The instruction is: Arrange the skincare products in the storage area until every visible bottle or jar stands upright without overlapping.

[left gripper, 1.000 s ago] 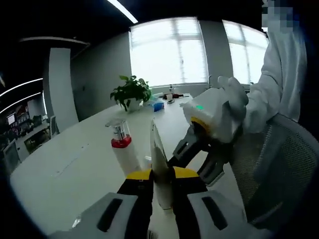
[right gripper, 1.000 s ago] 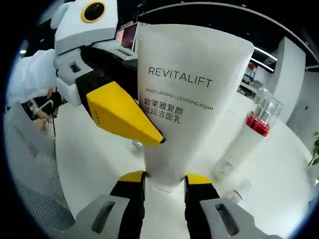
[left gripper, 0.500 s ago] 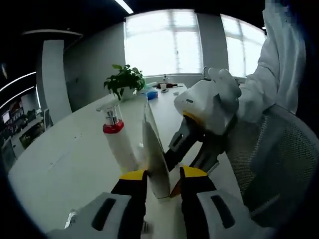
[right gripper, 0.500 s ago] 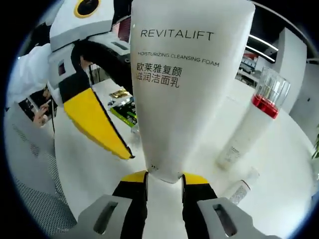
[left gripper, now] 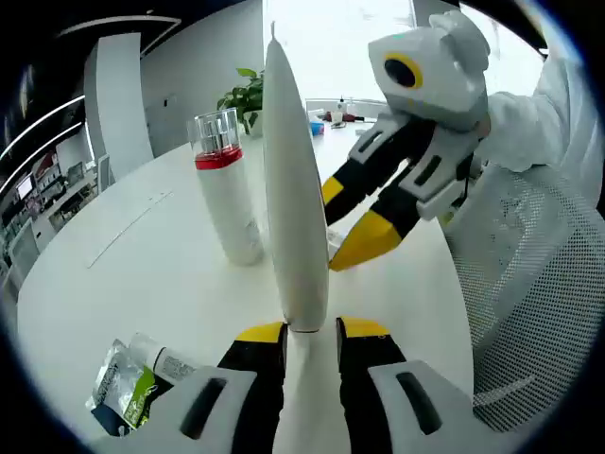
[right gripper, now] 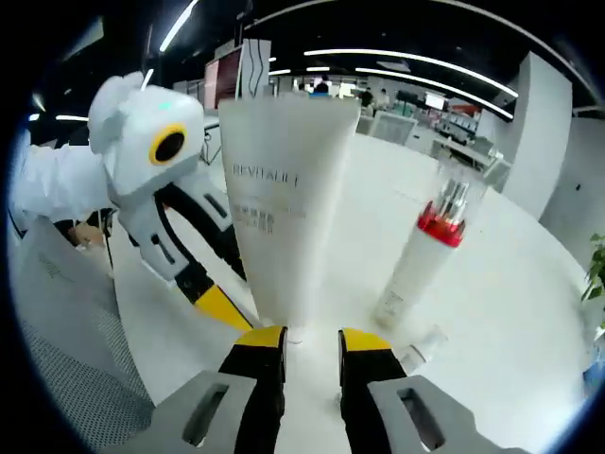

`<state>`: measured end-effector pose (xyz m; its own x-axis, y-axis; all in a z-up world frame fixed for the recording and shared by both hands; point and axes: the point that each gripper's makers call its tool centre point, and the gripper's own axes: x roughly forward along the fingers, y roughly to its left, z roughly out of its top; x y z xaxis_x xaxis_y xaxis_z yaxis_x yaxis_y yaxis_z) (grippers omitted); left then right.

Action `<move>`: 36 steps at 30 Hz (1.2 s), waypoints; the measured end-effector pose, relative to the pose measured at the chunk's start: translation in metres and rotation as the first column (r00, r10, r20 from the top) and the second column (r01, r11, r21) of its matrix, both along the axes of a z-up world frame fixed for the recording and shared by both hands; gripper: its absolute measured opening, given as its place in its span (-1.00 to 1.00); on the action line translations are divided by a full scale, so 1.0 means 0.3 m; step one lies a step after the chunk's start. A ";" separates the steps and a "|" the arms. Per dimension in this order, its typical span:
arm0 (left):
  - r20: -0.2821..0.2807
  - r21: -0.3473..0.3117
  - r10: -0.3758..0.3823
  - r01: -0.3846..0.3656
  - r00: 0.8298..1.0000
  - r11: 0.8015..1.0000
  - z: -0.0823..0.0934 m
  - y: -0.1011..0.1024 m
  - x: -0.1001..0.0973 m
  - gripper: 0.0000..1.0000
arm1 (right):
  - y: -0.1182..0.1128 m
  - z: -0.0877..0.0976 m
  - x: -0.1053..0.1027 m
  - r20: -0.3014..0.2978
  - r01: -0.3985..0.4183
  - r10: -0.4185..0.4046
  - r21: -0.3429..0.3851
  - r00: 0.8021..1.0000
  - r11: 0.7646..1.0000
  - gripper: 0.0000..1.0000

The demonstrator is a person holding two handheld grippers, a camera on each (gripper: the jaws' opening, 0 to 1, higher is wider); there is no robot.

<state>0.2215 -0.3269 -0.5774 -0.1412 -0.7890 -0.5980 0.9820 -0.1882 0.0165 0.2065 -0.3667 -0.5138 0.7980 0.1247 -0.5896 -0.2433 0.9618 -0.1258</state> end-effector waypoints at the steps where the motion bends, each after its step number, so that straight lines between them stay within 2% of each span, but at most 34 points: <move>1: -0.002 0.007 0.009 -0.009 1.000 1.000 -0.005 -0.002 -0.002 -0.58 | 0.003 0.042 0.004 0.033 -0.039 0.039 -0.022 0.999 0.999 -0.74; 3: -0.008 0.015 0.030 -0.030 1.000 0.999 -0.011 -0.008 -0.002 -0.58 | 0.005 0.113 -0.007 0.025 -0.122 0.124 -0.068 0.992 0.990 -0.74; 4: -0.007 0.013 0.029 -0.029 1.000 1.000 -0.015 -0.008 -0.001 -0.58 | 0.008 0.157 -0.008 0.019 -0.184 0.187 -0.108 0.982 0.977 -0.71; 5: -0.006 0.014 0.031 -0.030 1.000 0.999 -0.018 -0.009 -0.001 -0.57 | 0.004 0.183 -0.007 0.017 -0.198 0.201 -0.129 0.979 0.972 -0.68; 7: -0.005 0.017 0.036 -0.036 0.999 0.999 -0.021 -0.010 -0.006 -0.56 | 0.021 0.242 -0.001 0.007 -0.289 0.294 -0.174 0.956 0.941 -0.67; 8: -0.003 0.020 0.040 -0.040 0.999 0.999 -0.024 -0.011 -0.006 -0.56 | 0.034 0.263 -0.002 -0.036 -0.357 0.357 -0.202 0.933 0.912 -0.68; 9: -0.002 0.021 0.042 -0.042 0.999 0.999 -0.025 -0.011 -0.006 -0.57 | 0.041 0.270 0.002 -0.062 -0.387 0.383 -0.208 0.922 0.898 -0.71; 12: -0.005 0.026 0.065 -0.065 0.998 0.998 -0.034 -0.014 0.000 -0.59 | 0.084 0.290 0.028 -0.113 -0.506 0.493 -0.203 0.863 0.838 -0.75; 13: -0.006 0.024 0.067 -0.067 0.998 0.997 -0.032 -0.016 -0.001 -0.59 | 0.096 0.282 0.031 -0.164 -0.555 0.530 -0.210 0.832 0.805 -0.74; 14: -0.008 0.024 0.070 -0.070 0.997 0.997 -0.033 -0.016 -0.001 -0.59 | 0.097 0.276 0.036 -0.200 -0.576 0.541 -0.230 0.817 0.784 -0.72; 15: -0.009 0.025 0.074 -0.074 0.997 0.997 -0.034 -0.016 0.000 -0.59 | 0.102 0.264 0.036 -0.256 -0.626 0.573 -0.254 0.779 0.738 -0.68; 17: -0.010 0.026 0.078 -0.078 0.997 0.997 -0.037 -0.016 0.003 -0.59 | 0.126 0.255 0.034 -0.316 -0.691 0.618 -0.242 0.720 0.682 -0.66; 21: -0.013 0.024 0.087 -0.086 0.996 0.996 -0.037 -0.018 0.005 -0.60 | 0.152 0.242 0.042 -0.383 -0.759 0.663 -0.212 0.644 0.615 -0.79; 22: -0.015 0.022 0.088 -0.088 0.996 0.996 -0.036 -0.020 0.004 -0.60 | 0.149 0.232 0.041 -0.423 -0.787 0.672 -0.208 0.608 0.581 -0.81; 23: -0.021 0.022 0.096 -0.096 0.995 0.995 -0.037 -0.021 0.004 -0.60 | 0.148 0.227 0.041 -0.442 -0.799 0.675 -0.203 0.591 0.566 -0.81; 25: -0.019 0.020 0.093 -0.093 0.996 0.996 -0.036 -0.024 0.001 -0.60 | 0.156 0.211 0.038 -0.477 -0.829 0.692 -0.163 0.541 0.535 -0.79; 26: -0.020 0.019 0.092 -0.091 0.996 0.996 -0.036 -0.025 -0.001 -0.60 | 0.161 0.206 0.051 -0.478 -0.841 0.704 -0.167 0.526 0.515 -0.81; 29: -0.021 0.021 0.092 -0.091 0.996 0.996 -0.036 -0.027 0.001 -0.61 | 0.172 0.196 0.066 -0.493 -0.853 0.711 -0.142 0.501 0.503 -0.90; 31: -0.025 0.020 0.091 -0.090 0.996 0.996 -0.036 -0.033 0.004 -0.61 | 0.173 0.187 0.066 -0.511 -0.865 0.715 -0.131 0.477 0.484 -0.92; 33: -0.023 0.021 0.087 -0.086 0.996 0.996 -0.035 -0.034 0.005 -0.62 | 0.167 0.181 0.070 -0.528 -0.871 0.710 -0.132 0.466 0.474 -0.97; 36: -0.024 0.024 0.078 -0.078 0.997 0.997 -0.036 -0.038 0.011 -0.61 | 0.164 0.174 0.070 -0.543 -0.874 0.708 -0.110 0.452 0.473 -1.00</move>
<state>0.2249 -0.3384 -0.5882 -0.0947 -0.7844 -0.6129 0.9937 -0.1112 -0.0114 0.2276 -0.3175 -0.4615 0.1463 0.3148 -0.9378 -0.9729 0.2172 -0.0788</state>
